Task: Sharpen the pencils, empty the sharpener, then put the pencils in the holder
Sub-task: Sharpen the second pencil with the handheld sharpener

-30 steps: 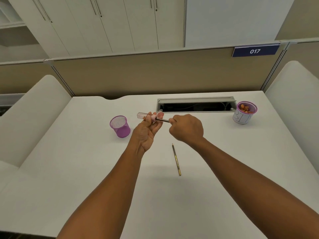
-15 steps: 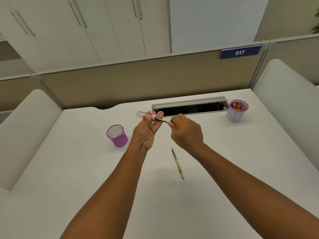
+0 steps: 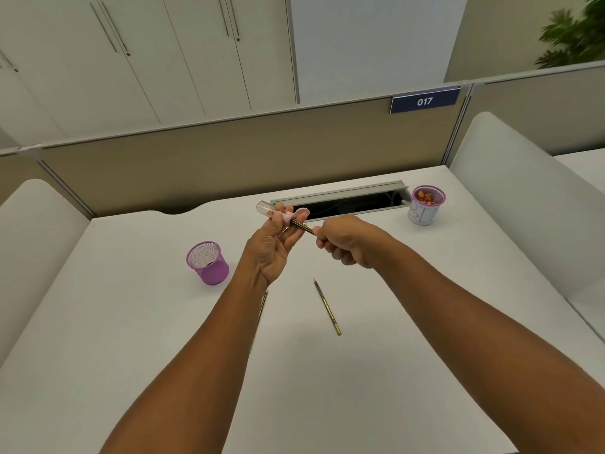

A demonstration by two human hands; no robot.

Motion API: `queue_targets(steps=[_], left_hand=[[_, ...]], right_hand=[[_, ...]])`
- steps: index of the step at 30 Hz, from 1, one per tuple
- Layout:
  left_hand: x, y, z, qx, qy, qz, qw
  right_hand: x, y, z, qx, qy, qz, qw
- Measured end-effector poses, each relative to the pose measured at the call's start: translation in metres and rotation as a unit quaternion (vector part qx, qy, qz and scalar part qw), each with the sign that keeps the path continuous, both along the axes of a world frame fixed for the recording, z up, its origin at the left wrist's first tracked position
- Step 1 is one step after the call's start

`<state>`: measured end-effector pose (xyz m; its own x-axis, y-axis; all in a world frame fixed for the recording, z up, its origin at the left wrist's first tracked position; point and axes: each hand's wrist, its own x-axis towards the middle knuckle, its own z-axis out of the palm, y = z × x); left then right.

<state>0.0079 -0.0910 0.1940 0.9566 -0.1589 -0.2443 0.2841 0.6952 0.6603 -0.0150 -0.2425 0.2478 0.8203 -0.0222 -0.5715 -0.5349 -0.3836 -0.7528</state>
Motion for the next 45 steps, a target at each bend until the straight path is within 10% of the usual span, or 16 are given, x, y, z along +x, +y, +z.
queue_targets(steps=[4, 8, 15, 21, 26, 31, 35, 38, 45], left_hand=[[-0.001, 0.000, 0.000, -0.007, 0.001, 0.022, 1.000], [-0.004, 0.004, 0.001, -0.007, 0.019, 0.019, 1.000], [-0.007, 0.000, 0.000, 0.040, 0.049, 0.025, 0.998], [-0.012, -0.001, 0.000, -0.012, 0.043, 0.006, 0.999], [-0.014, 0.002, -0.005, -0.017, 0.028, -0.014, 0.999], [-0.013, 0.005, -0.009, -0.047, 0.015, -0.014, 0.999], [-0.007, 0.008, -0.010, -0.040, 0.009, -0.011, 0.999], [-0.005, 0.011, -0.010, -0.039, 0.003, -0.006, 0.999], [-0.001, 0.008, -0.009, -0.050, -0.004, -0.003, 0.999]], right_hand=[[-0.007, 0.007, -0.014, -0.128, -0.170, 0.037, 0.976], [-0.017, 0.008, -0.034, -0.295, -0.386, 0.048, 0.873], [-0.026, 0.010, -0.042, -0.440, -0.486, 0.078, 0.751], [-0.022, 0.017, -0.034, -0.415, -0.321, 0.031, 0.851], [-0.006, 0.013, -0.016, -0.163, -0.106, -0.016, 0.981], [-0.010, 0.011, -0.010, -0.057, -0.035, -0.016, 0.998], [-0.016, 0.011, -0.020, -0.098, -0.148, 0.039, 0.983], [-0.018, 0.008, -0.029, -0.184, -0.293, 0.092, 0.934], [-0.024, 0.003, -0.052, -0.442, -0.578, 0.042, 0.685]])
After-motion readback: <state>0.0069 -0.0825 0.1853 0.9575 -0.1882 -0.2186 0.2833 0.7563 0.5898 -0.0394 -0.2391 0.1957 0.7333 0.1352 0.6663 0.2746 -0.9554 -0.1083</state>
